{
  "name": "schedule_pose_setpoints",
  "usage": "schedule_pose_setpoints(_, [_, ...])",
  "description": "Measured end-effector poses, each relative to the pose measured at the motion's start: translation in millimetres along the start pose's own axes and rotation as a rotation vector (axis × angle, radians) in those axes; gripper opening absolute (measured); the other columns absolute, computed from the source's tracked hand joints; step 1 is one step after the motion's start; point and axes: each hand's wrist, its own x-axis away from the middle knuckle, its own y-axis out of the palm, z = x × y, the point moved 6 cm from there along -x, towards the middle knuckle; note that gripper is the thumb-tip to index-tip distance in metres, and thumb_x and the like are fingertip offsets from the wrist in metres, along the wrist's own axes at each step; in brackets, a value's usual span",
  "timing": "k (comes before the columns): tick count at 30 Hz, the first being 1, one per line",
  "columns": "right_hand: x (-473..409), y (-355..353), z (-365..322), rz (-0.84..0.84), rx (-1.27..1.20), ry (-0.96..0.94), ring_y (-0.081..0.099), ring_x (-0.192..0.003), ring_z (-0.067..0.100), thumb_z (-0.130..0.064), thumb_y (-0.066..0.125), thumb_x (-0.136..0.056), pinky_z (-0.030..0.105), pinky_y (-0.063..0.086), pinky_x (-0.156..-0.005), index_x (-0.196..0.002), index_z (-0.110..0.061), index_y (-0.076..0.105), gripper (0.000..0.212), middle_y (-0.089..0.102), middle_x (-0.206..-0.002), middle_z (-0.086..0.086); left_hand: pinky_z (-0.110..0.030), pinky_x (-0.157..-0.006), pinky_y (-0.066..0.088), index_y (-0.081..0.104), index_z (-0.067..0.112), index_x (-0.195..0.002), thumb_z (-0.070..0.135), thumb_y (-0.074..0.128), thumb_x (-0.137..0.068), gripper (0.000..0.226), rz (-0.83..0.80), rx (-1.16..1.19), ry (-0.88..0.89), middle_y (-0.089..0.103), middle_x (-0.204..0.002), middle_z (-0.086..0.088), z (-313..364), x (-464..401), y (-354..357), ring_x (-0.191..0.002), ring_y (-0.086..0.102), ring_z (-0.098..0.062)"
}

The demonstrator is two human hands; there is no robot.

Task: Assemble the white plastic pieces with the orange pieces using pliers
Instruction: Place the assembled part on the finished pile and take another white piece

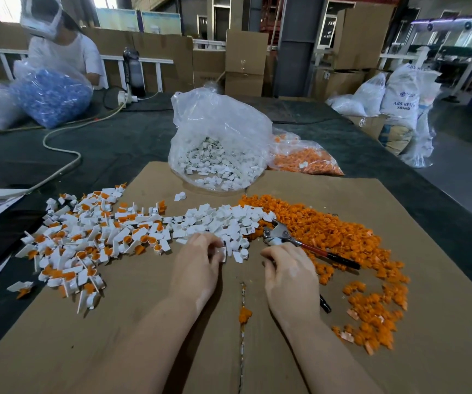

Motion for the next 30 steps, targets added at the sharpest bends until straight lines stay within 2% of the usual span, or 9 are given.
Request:
schedule_pose_setpoints(4, [-7.2, -18.9, 19.7, 0.092, 0.23, 0.175, 0.061, -0.072, 0.029, 0.008, 0.072, -0.07, 0.04, 0.042, -0.073, -0.08, -0.007, 0.071, 0.018, 0.067, -0.075, 0.007, 0.0, -0.067, 0.033, 0.064, 0.024, -0.106, 0.009, 0.055, -0.092, 0.022, -0.059, 0.107, 0.058, 0.047, -0.094, 0.01, 15.1, 6.4, 10.1, -0.079, 0.046, 0.001])
schedule_pose_setpoints(8, [-16.1, -23.6, 39.0, -0.13, 0.456, 0.325, 0.05, -0.095, 0.021, 0.0, 0.053, -0.084, 0.035, 0.023, -0.082, -0.1, -0.021, 0.066, 0.029, 0.059, -0.096, -0.002, 0.006, -0.068, 0.029, 0.067, 0.024, -0.103, 0.012, 0.052, -0.094, 0.021, -0.099, 0.182, 0.034, 0.041, -0.089, 0.016, 23.3, 9.4, 19.1, -0.078, 0.044, 0.008])
schedule_pose_setpoints(11, [-19.3, -21.9, 45.6, -0.279, 0.54, 0.298, 0.045, -0.103, 0.018, -0.004, 0.051, -0.088, 0.036, 0.028, -0.087, -0.107, -0.028, 0.063, 0.032, 0.052, -0.104, -0.005, 0.005, -0.067, 0.03, 0.062, 0.028, -0.095, 0.025, 0.063, -0.087, 0.009, -0.111, 0.193, 0.032, 0.04, -0.091, 0.017, 24.9, 11.4, 21.4, -0.079, 0.046, 0.007])
schedule_pose_setpoints(13, [-19.7, -19.5, 47.1, -0.345, 0.582, 0.278, 0.045, -0.104, 0.019, -0.005, 0.052, -0.088, 0.036, 0.031, -0.088, -0.107, -0.027, 0.063, 0.031, 0.051, -0.104, -0.004, 0.003, -0.066, 0.032, 0.057, 0.029, -0.09, 0.027, 0.07, -0.081, 0.015, -0.118, 0.154, 0.036, 0.037, -0.09, 0.017, 22.9, 12.3, 22.4, -0.078, 0.046, 0.005])
schedule_pose_setpoints(16, [-21.0, -18.2, 48.3, -0.386, 0.609, 0.269, 0.045, -0.105, 0.02, -0.005, 0.054, -0.087, 0.036, 0.032, -0.088, -0.103, -0.025, 0.062, 0.026, 0.05, -0.103, -0.003, -0.006, -0.063, 0.033, 0.055, 0.03, -0.09, 0.026, 0.068, -0.083, 0.015, -0.111, 0.089, 0.032, 0.038, -0.091, 0.016, 21.3, 12.7, 22.5, -0.077, 0.046, 0.002])
schedule_pose_setpoints(19, [-24.4, -19.2, 48.6, -0.359, 0.538, 0.233, 0.046, -0.105, 0.019, -0.011, 0.052, -0.091, 0.032, 0.034, -0.088, -0.102, -0.023, 0.058, 0.017, 0.054, -0.107, -0.002, -0.009, -0.066, 0.029, 0.057, 0.027, -0.094, 0.022, 0.061, -0.088, 0.009, -0.089, 0.053, 0.06, 0.044, -0.094, 0.013, 22.1, 11.9, 22.3, -0.081, 0.046, -0.003])
schedule_pose_setpoints(22, [-26.2, -17.6, 40.1, -0.28, 0.393, 0.133, 0.05, -0.095, 0.017, -0.009, 0.054, -0.091, 0.027, 0.038, -0.081, -0.099, -0.017, 0.057, 0.012, 0.061, -0.1, 0.0, -0.01, -0.067, 0.029, 0.058, 0.025, -0.098, 0.019, 0.056, -0.091, 0.009, -0.079, 0.037, 0.089, 0.047, -0.096, 0.012, 23.4, 11.8, 22.1, -0.085, 0.048, -0.004])
schedule_pose_setpoints(27, [-17.8, -1.9, 14.2, -0.201, 0.084, 0.047, 0.054, -0.099, 0.024, -0.001, 0.059, -0.087, 0.032, 0.043, -0.085, -0.113, -0.013, 0.066, 0.029, 0.063, -0.102, 0.007, 0.001, -0.065, 0.033, 0.065, 0.027, -0.11, 0.017, 0.051, -0.094, 0.023, -0.078, 0.043, 0.145, 0.043, -0.094, 0.012, 26.0, 13.4, 23.1, -0.072, 0.044, 0.011])
schedule_pose_setpoints(30, [-8.8, 6.7, 5.2, -0.175, 0.0, 0.036, 0.056, -0.091, 0.024, 0.0, 0.061, -0.085, 0.033, 0.045, -0.077, -0.101, -0.012, 0.07, 0.022, 0.063, -0.092, 0.006, 0.0, -0.068, 0.031, 0.066, 0.023, -0.106, 0.026, 0.058, -0.09, 0.018, -0.101, 0.055, 0.143, 0.04, -0.091, 0.013, 26.1, 13.7, 24.2, -0.074, 0.043, 0.005])
